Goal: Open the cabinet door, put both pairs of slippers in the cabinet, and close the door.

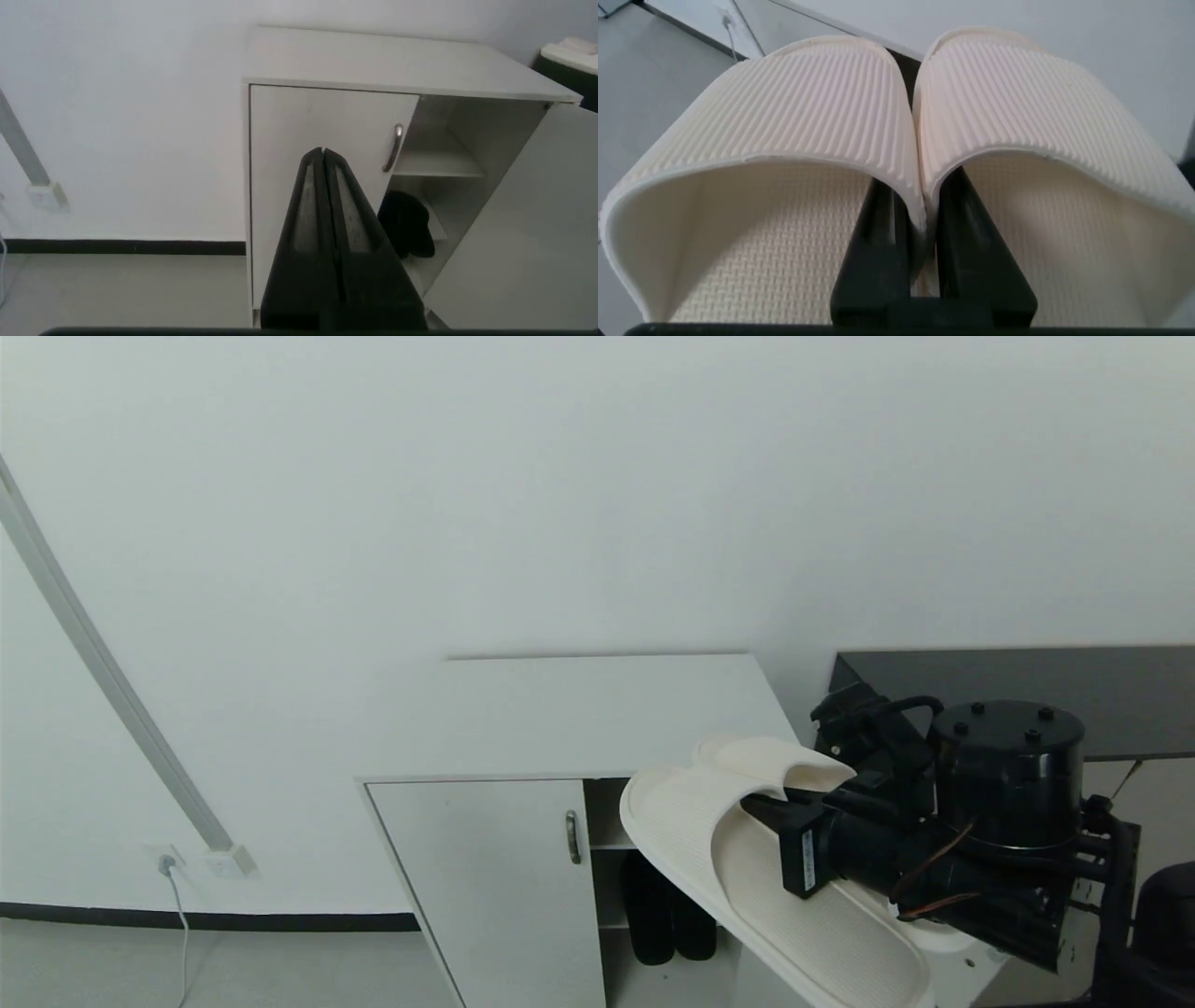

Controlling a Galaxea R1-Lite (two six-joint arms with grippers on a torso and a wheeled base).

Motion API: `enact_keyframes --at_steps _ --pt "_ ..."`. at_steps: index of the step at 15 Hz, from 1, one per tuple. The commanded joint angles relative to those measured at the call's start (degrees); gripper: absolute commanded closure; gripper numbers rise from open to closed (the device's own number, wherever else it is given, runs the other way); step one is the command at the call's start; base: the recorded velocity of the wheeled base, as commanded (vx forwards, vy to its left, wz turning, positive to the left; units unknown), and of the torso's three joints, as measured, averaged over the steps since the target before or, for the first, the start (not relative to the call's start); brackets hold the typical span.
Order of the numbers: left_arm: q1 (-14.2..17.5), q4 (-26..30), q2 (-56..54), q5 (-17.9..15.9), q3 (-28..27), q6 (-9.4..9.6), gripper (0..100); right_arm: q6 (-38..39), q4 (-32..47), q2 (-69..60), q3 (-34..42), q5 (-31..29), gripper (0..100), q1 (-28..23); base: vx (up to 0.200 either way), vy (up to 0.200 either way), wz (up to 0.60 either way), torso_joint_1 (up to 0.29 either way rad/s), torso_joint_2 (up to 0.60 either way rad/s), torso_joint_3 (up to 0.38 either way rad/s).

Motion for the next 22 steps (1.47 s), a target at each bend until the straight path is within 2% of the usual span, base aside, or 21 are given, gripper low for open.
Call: enact_keyframes --at_steps 1,14,22 --pt "-0.04 0.00 -0.01 0.07 0.01 -0.01 100 -0.03 0.02 -0.03 0.09 0.03 100 0.16 0.000 0.000 0.00 0.000 0.00 0.000" --pt "-0.04 0.00 0.08 0.07 0.01 -0.01 100 -0.12 0.02 0.32 0.53 0.03 100 1.48 0.000 0.000 0.00 -0.003 0.01 0.005" --pt "-0.04 0.00 0.08 0.07 0.01 -0.01 100 -0.12 0.02 0.49 0.62 0.11 100 1.92 0.000 0.000 0.00 -0.177 0.40 0.226"
